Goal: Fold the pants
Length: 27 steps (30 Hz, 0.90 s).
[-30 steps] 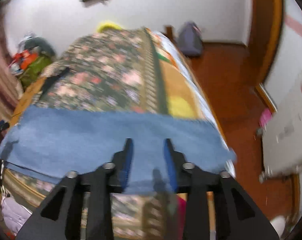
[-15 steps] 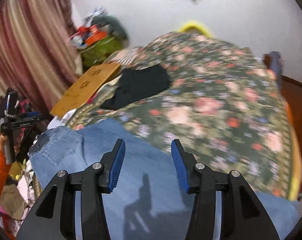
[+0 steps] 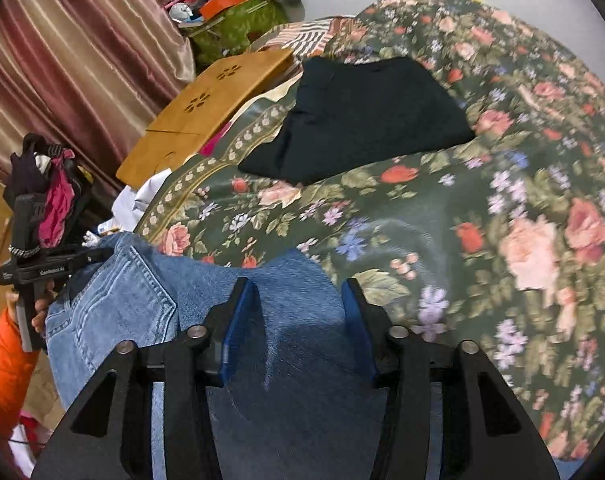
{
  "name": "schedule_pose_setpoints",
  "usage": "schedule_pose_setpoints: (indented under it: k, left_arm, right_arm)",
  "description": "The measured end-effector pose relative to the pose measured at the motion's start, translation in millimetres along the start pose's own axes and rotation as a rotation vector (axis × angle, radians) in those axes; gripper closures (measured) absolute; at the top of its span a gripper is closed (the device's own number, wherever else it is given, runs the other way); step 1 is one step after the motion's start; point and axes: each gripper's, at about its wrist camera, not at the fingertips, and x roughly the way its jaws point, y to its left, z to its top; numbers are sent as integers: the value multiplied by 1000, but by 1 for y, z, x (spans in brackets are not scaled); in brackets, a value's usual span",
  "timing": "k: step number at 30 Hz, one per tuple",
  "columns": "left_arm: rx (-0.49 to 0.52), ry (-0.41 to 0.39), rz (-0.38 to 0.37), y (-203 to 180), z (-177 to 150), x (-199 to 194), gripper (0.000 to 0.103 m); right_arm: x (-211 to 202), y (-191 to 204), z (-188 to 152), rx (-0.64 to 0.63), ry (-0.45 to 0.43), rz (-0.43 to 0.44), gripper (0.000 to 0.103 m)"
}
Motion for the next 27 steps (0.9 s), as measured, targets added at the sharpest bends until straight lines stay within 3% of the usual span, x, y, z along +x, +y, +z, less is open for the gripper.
schedule_pose_setpoints:
  k: [1,3,4,6,9,14,19,21,23,27]
  left_arm:
    - [21,-7,17,-3,-1,-1,97]
    - [69,-21,64,-14,-6,-3,100]
    - [87,-29,93,-19,-8,-6,101]
    - [121,-52,155,-24,-10,-13,101]
    - [183,-90,322,-25,-12,-20,101]
    - [220,-66,386,-15,-12,-15,98]
    - [175,-42,341,-8,-9,-13,94]
    - [142,-56,322,-7,-9,-26,81]
    - [95,-89,282,-3,-13,-43,55]
    - [35,-111,238,3,-32,-65,44]
  right_arm:
    - [-1,0,-1,-3,-5,-1,69]
    - [-5,3,-1,-28,-35,-27,87]
    - [-8,6,-3,-54,-59,-84,98]
    - [-10,10,-4,-84,-79,-98,98]
    - [-12,20,-6,-147,-102,-149,99]
    - [-5,14,-1,-127,-99,-181,100]
    - [-8,15,1,-87,-59,-163,95]
    - [-22,13,0,-35,-45,-145,95]
    - [-41,13,-5,-4,-57,-125,88]
    - [-82,21,-29,30,-119,-124,69]
